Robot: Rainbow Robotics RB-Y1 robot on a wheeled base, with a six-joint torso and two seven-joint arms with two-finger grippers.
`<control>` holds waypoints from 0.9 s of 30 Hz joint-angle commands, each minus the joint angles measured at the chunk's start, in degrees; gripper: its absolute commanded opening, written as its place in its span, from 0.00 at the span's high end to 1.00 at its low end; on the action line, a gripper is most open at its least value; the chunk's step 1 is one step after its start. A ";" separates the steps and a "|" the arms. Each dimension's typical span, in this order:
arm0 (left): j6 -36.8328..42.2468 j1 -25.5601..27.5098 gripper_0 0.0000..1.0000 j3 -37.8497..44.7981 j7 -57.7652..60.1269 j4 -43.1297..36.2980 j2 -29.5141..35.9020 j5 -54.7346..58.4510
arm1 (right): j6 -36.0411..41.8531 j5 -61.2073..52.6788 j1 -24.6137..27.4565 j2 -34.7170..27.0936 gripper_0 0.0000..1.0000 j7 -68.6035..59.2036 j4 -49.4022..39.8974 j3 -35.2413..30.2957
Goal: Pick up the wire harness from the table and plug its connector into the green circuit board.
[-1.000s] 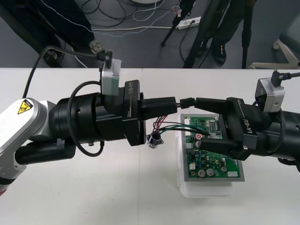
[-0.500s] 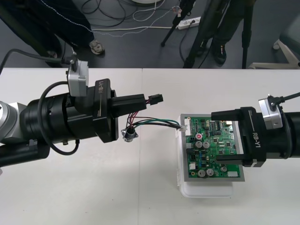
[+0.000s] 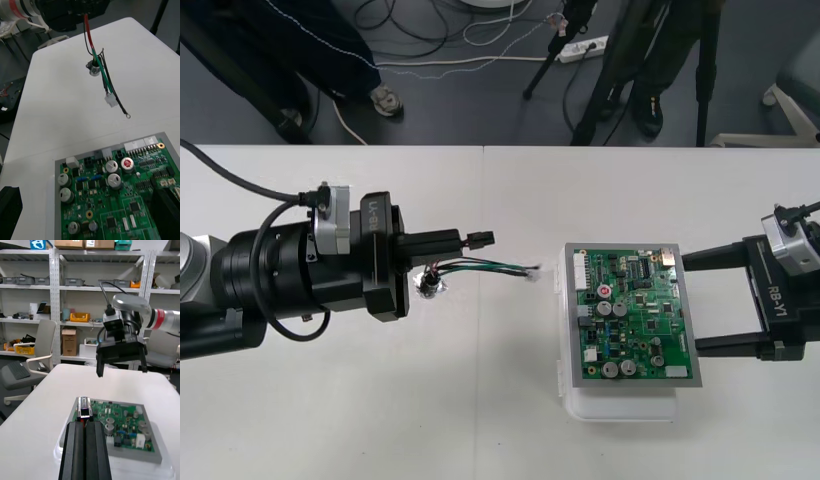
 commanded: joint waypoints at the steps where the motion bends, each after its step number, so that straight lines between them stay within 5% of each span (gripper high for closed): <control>1: -5.11 0.19 1.00 -1.40 -2.78 2.76 1.49 2.57 | -0.46 2.71 -0.55 -2.17 0.00 -1.96 -2.13 -5.07; 17: -7.65 -3.50 1.00 -9.92 -18.86 15.95 -0.01 5.65 | -0.46 24.07 -0.73 -11.14 0.00 -0.11 -12.32 -1.99; 27: -14.16 -7.63 1.00 -13.00 -24.05 28.87 -6.60 5.91 | -0.46 35.41 -1.25 -12.81 0.00 0.68 -13.56 6.36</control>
